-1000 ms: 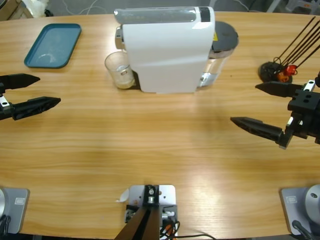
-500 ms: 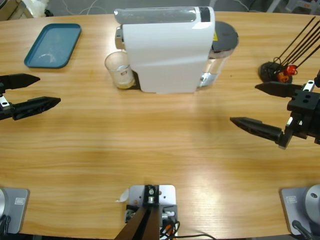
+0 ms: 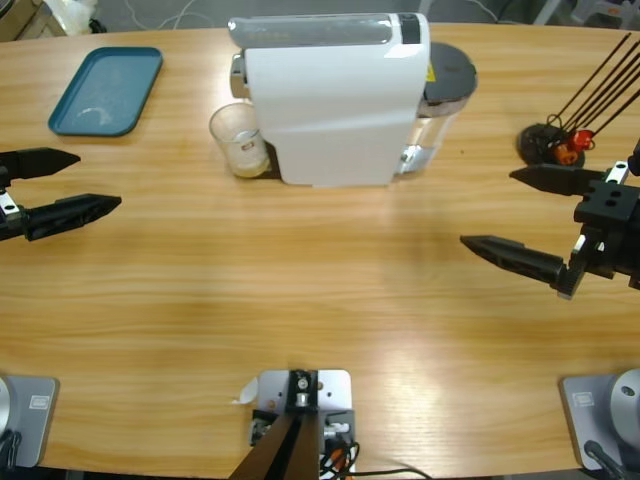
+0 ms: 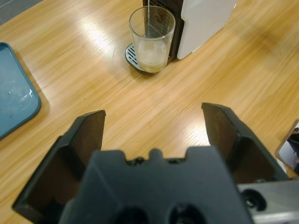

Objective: Pour coffee

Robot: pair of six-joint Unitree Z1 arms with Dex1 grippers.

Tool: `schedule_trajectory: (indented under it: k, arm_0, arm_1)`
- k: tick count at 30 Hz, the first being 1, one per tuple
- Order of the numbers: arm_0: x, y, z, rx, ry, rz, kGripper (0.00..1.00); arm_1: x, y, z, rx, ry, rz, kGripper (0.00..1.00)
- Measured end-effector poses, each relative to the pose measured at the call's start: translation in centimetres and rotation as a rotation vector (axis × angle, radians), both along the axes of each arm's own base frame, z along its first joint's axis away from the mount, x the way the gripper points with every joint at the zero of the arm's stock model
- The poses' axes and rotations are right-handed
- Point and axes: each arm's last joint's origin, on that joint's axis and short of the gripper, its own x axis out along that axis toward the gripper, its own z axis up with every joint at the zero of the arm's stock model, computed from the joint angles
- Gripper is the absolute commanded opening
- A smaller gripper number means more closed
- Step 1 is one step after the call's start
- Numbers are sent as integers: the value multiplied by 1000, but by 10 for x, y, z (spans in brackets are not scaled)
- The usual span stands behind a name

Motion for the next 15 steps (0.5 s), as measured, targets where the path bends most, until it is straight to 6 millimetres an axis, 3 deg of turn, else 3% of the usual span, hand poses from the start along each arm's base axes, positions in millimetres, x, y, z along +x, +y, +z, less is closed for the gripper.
schedule_trajectory:
  k: [5, 8, 15]
  arm_0:
    - [6, -6, 20, -10, -63, -45, 887]
    - [22, -17, 23, 20, -94, -94, 896]
    - [81, -56, -27, 114, 2, -159, 913]
  arm_1:
    - [0, 0, 0, 2, 2, 4, 1000]
    - [0, 0, 0, 2, 2, 5, 1000]
    - [0, 0, 0, 3, 2, 5, 1000]
